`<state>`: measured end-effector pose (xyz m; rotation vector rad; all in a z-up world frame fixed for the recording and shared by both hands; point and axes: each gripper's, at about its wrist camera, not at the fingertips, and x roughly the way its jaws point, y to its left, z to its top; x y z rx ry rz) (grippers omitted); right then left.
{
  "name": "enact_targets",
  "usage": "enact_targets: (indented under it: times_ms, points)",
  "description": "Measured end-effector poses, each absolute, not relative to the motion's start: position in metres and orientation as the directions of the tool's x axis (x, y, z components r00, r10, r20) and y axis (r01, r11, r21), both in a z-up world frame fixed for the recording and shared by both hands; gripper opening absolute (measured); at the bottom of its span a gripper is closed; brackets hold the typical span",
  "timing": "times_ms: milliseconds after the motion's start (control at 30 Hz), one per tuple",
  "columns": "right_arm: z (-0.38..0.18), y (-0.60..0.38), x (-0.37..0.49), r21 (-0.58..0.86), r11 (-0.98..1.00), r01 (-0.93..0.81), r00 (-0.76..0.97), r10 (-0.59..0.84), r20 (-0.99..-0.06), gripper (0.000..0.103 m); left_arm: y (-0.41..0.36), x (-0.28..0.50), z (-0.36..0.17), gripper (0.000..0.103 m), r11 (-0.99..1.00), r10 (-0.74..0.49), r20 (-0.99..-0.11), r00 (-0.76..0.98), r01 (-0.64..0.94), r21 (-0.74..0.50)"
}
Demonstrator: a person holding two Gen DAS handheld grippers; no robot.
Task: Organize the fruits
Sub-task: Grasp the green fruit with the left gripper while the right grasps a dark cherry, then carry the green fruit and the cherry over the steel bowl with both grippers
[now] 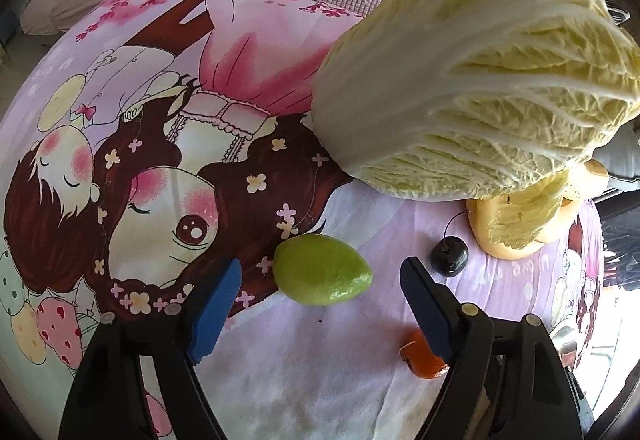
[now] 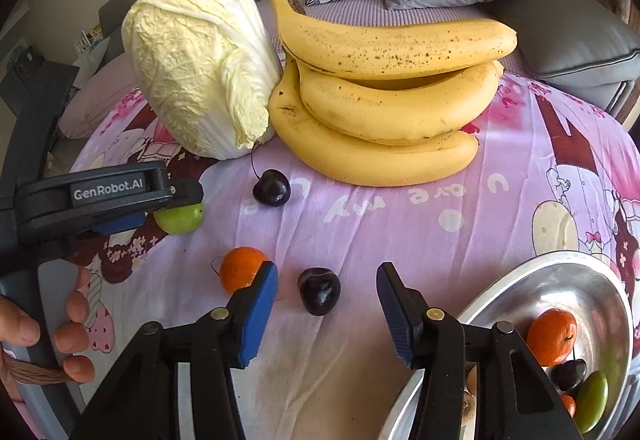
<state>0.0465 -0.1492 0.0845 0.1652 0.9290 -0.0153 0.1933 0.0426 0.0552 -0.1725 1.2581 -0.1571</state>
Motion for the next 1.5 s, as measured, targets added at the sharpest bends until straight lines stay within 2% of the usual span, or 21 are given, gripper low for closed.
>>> enact_targets:
  times_ms: [167, 333, 533, 767, 900, 1500]
  points:
    - [0.076, -0.145, 0.050, 0.119, 0.990, 0.076, 0.581, 0.053, -0.812, 0.046, 0.042, 0.202, 0.042, 0.075, 0.976, -0.214, -0.933, 0.289, 0.030, -0.215]
    - [0.072, -0.143, 0.052, 0.122, 0.990, 0.064, 0.575, 0.063, -0.816, 0.041, 0.037, 0.204, 0.031, 0.057, 0.978, -0.206, -0.940, 0.272, 0.049, -0.200]
    - [0.068, -0.146, 0.052, 0.130, 0.988, 0.082, 0.577, 0.059, -0.814, 0.034, 0.031, 0.202, 0.028, 0.057, 0.977, -0.215, -0.935, 0.283, 0.056, -0.207]
    - [0.066, -0.151, 0.054, 0.152, 0.984, 0.091, 0.582, 0.072, -0.810, 0.034, 0.032, 0.187, 0.040, 0.057, 0.973, -0.230, -0.928, 0.294, 0.040, -0.228]
    - [0.065, -0.149, 0.057, 0.161, 0.984, 0.077, 0.585, 0.087, -0.807, 0.027, 0.031, 0.178, 0.046, 0.057, 0.970, -0.241, -0.924, 0.298, 0.040, -0.240]
    - [0.094, -0.152, 0.032, 0.175, 0.980, 0.091, 0.624, 0.081, -0.778, 0.027, 0.016, 0.126, 0.080, 0.057, 0.961, -0.278, -0.906, 0.319, 0.077, -0.267]
